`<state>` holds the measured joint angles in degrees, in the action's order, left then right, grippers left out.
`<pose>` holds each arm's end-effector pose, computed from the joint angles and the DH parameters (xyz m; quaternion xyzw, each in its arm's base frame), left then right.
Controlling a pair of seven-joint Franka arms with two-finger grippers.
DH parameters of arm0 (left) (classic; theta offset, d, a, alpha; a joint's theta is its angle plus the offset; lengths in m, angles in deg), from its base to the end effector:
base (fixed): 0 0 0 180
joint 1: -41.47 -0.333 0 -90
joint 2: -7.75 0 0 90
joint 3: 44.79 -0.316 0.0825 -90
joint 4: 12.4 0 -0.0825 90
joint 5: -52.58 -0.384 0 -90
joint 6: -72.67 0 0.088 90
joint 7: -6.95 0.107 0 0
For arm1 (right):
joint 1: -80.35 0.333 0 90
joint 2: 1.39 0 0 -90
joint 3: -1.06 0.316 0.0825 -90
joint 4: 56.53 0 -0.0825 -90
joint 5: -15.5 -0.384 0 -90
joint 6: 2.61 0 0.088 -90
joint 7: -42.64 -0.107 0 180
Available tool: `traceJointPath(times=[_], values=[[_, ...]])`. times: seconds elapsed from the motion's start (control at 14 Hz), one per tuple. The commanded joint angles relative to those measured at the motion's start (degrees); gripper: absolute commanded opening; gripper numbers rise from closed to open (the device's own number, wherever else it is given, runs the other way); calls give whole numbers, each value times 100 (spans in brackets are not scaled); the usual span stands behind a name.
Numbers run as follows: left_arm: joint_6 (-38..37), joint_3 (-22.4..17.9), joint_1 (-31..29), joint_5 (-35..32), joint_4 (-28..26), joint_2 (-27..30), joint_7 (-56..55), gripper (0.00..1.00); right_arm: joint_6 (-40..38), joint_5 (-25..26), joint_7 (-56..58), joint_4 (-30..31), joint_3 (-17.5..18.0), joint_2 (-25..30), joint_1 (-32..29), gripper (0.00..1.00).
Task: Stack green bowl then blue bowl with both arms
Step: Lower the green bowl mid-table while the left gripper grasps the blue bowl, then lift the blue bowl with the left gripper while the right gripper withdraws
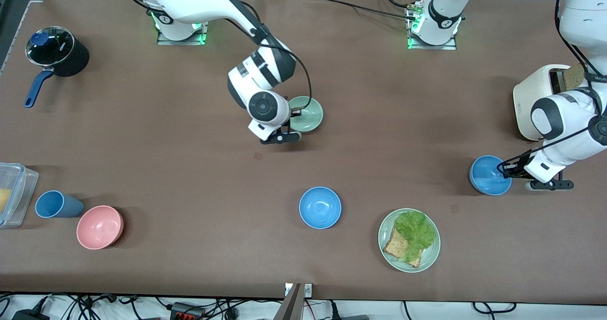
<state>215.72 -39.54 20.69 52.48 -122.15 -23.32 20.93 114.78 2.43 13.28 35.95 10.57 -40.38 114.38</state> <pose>0.6088 0.1719 0.2134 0.9993 0.0199 0.0257 0.0170 0.4832 0.4595 0.2165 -0.9808 -0.0458 0.1833 0.0480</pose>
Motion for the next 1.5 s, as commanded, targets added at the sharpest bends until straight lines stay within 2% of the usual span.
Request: traceJointPath(times=[0.0, 0.14, 0.21, 0.29, 0.36, 0.5, 0.64, 0.79, 0.93, 1.14, 1.21, 1.43], values=[[-827, 343, -84, 80, 33, 240, 105, 0, -14, -266, -52, -160, -54, -92, 155, 0], [-1522, 529, -102, 89, -2, 697, 52, 0, -14, -275, -43, -125, -54, -144, 182, 0], [-1822, 686, -119, 98, -11, 865, -9, 1, -14, -284, -52, -125, -54, -188, 191, 4], [-2007, 783, -128, 98, -64, 1023, -53, 2, -14, -275, -61, -125, -54, -215, 191, 30], [-2061, 889, -128, 194, -221, 1277, -114, 2, -14, -275, -113, -134, -54, -206, 182, 99], [-2105, 1178, -128, 597, -694, 1839, -508, 2, -76, -275, -603, -300, -63, -136, 139, 100], [-2367, 1643, -120, 642, -828, 2157, -1235, 1, -469, -187, -834, -686, -115, 205, 77, 100], [-2606, 2275, -120, 774, -829, 2298, -2473, 0, -1014, 40, -843, -1098, -518, 548, 59, 100], [-2651, 3162, -111, 775, -794, 2369, -3696, 0, -1332, 347, -843, -1241, -966, 865, 59, 100], [-2624, 3911, -84, 775, -793, 2360, -4410, 0, -1342, 1189, -581, -1241, -1538, 1103, 68, 100], [-2616, 4244, -76, 775, -785, 2352, -4822, 0, -1350, 1332, -518, -1250, -1688, 1173, 51, 100], [-2388, 5010, -41, 766, -846, 2238, -5678, 0, -1350, 1316, -500, -1250, -2233, 1323, -20, 100]])
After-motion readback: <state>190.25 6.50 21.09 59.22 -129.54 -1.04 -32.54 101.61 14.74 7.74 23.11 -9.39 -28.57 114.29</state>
